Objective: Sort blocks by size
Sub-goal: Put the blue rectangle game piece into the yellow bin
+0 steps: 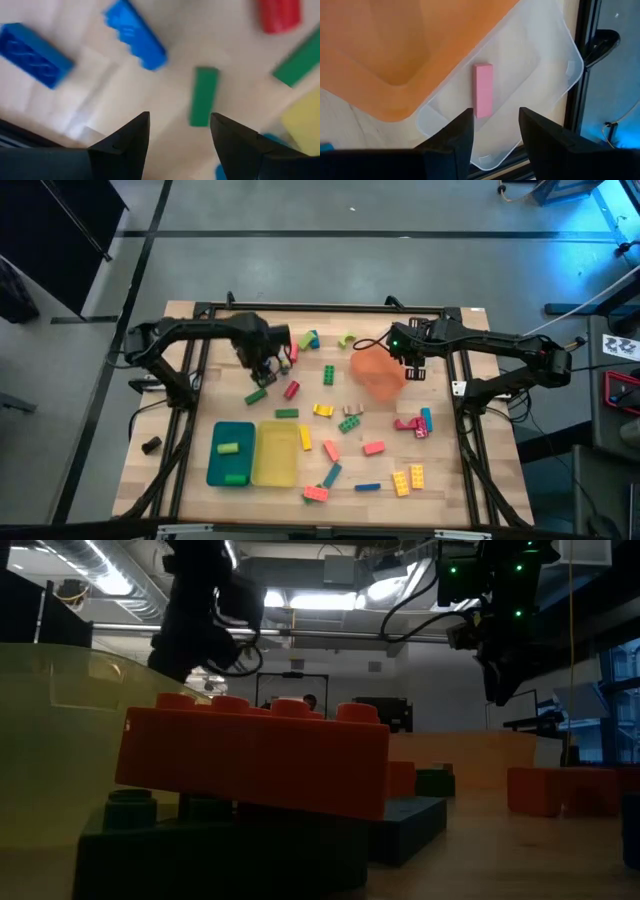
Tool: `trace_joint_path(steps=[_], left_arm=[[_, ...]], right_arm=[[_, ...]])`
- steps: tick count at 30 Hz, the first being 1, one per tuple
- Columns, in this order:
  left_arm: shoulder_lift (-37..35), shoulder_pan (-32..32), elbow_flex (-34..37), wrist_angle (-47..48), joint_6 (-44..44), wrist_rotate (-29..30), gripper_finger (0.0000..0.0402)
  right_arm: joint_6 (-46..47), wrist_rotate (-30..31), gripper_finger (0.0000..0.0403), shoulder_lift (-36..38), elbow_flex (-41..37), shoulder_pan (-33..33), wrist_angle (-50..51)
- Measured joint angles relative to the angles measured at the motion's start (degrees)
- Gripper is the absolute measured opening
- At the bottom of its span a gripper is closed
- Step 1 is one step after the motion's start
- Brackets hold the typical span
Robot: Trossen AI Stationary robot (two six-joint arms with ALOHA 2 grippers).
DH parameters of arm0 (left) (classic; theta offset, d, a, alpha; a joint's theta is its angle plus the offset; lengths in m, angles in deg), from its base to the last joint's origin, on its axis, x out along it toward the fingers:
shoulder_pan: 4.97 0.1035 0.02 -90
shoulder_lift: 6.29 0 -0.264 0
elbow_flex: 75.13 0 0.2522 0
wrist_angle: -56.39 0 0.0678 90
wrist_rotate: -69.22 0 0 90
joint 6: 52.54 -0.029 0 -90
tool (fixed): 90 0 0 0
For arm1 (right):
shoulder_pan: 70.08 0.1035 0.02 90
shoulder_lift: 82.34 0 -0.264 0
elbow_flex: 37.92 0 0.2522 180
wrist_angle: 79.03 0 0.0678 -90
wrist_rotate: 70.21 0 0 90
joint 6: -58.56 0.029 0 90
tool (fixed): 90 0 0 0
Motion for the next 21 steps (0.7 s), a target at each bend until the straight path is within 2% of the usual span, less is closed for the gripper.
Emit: trace_joint_path(steps=[8,17,19,21], left_arm=[[0.0,11.8,0.0,-1.5,-6.3,6.4,0.0194],[0.0,15.4,0.0,-7.5,-13.7,8.7,0.0194],[-0.1,15.7,0.3,-10.2,-13.4,9.0,0.0194],[-0.1,15.7,0.8,-12.8,-9.3,10.9,0.0194]], right_arm=[[0.0,0.0,0.0159,0.0,0.0,0.0,0.0],[0.0,0.0,0.0159,0.0,0.0,0.0,0.0],[0.0,0.0,0.0159,0.0,0.0,0.0,0.0],[0.0,0.0,0.0159,0.0,0.0,0.0,0.0]])
